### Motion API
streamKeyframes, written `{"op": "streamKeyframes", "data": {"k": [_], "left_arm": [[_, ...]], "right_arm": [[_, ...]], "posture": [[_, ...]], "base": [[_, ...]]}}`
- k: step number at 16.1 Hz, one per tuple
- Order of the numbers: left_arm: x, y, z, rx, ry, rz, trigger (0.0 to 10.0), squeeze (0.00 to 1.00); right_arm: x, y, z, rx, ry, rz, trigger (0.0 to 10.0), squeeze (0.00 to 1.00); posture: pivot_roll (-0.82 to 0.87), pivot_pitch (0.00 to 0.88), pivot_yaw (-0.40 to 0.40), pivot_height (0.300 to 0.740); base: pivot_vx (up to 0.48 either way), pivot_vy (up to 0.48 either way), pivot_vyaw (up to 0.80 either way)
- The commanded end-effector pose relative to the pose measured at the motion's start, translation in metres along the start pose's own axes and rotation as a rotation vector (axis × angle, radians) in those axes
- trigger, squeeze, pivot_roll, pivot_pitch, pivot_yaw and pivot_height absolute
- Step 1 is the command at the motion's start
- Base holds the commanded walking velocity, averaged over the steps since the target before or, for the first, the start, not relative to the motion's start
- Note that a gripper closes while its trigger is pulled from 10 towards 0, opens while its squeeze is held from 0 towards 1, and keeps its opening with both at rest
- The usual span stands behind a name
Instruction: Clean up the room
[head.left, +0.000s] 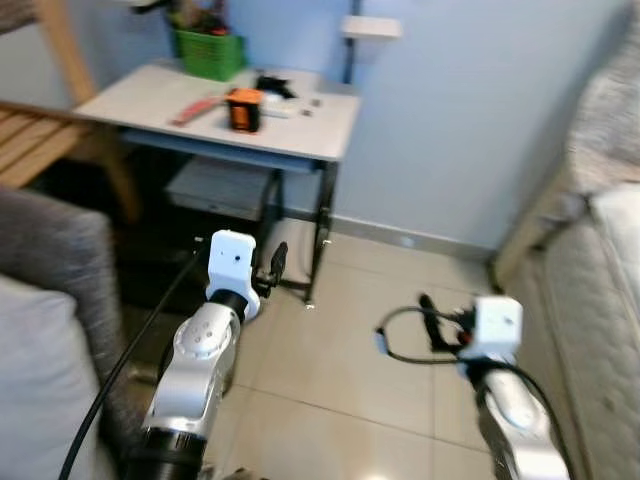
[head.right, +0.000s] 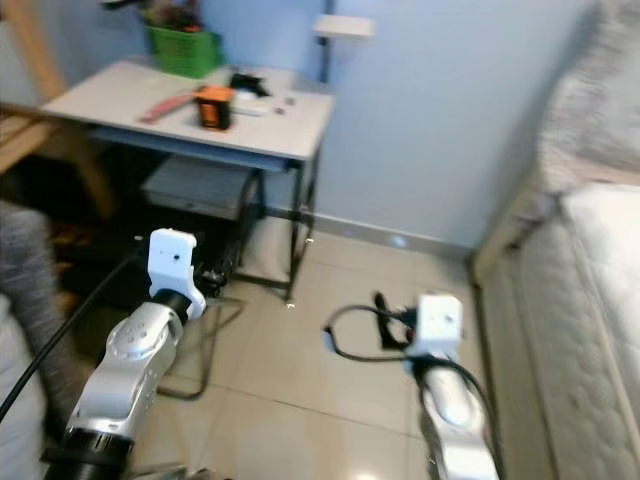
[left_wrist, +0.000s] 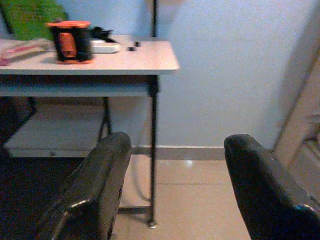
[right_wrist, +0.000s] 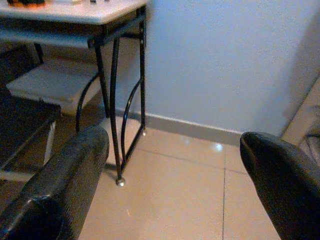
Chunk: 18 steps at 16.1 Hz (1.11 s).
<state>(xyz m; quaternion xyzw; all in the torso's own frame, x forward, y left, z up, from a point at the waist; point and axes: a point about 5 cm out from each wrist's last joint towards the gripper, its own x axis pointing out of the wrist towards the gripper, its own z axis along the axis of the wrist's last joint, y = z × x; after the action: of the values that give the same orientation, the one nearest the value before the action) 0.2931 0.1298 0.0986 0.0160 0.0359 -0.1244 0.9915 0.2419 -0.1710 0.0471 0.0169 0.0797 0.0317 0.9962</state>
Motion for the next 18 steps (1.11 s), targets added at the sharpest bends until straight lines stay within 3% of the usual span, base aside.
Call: {"op": "streamKeyframes", "data": {"k": [1,3,6,10,12,18], "left_arm": [[0.005,-0.005,0.002,-0.016,-0.009,-0.008,10.0,0.00],[0.009,-0.004,0.001,0.001,-0.002,-0.007,10.0,0.00],[0.016,0.003,0.006,-0.045,-0.022,-0.030,10.0,0.00],[0.021,0.005,0.003,0.018,0.002,-0.061,10.0,0.00],[0.021,0.004,0.005,0.039,-0.021,-0.085,10.0,0.00],[0.027,-0.006,0.011,0.062,-0.076,-0.162,10.0,0.00]], "right_arm": [[0.000,-0.004,0.000,-0.008,0.002,-0.014,10.0,0.00],[-0.001,-0.004,0.001,-0.054,-0.006,-0.014,10.0,0.00],[-0.003,-0.007,0.001,-0.051,-0.012,-0.040,10.0,0.00],[-0.006,-0.012,-0.003,-0.064,-0.005,-0.067,10.0,0.00],[-0.004,-0.010,-0.003,-0.097,-0.015,-0.065,10.0,0.00],[-0.008,-0.020,-0.009,-0.078,-0.011,-0.101,10.0,0.00]], "posture": [[0.03,0.000,-0.037,0.706],[0.02,0.000,-0.038,0.681],[0.02,0.000,-0.036,0.669],[0.00,0.000,-0.028,0.669],[0.00,0.000,-0.026,0.669],[-0.02,0.000,-0.015,0.669]], "base": [[0.307,-0.364,-0.45],[0.000,0.000,-0.45],[0.000,0.320,-0.49],[0.000,0.468,-0.51],[0.000,0.000,0.00],[0.480,0.000,-0.80]]}}
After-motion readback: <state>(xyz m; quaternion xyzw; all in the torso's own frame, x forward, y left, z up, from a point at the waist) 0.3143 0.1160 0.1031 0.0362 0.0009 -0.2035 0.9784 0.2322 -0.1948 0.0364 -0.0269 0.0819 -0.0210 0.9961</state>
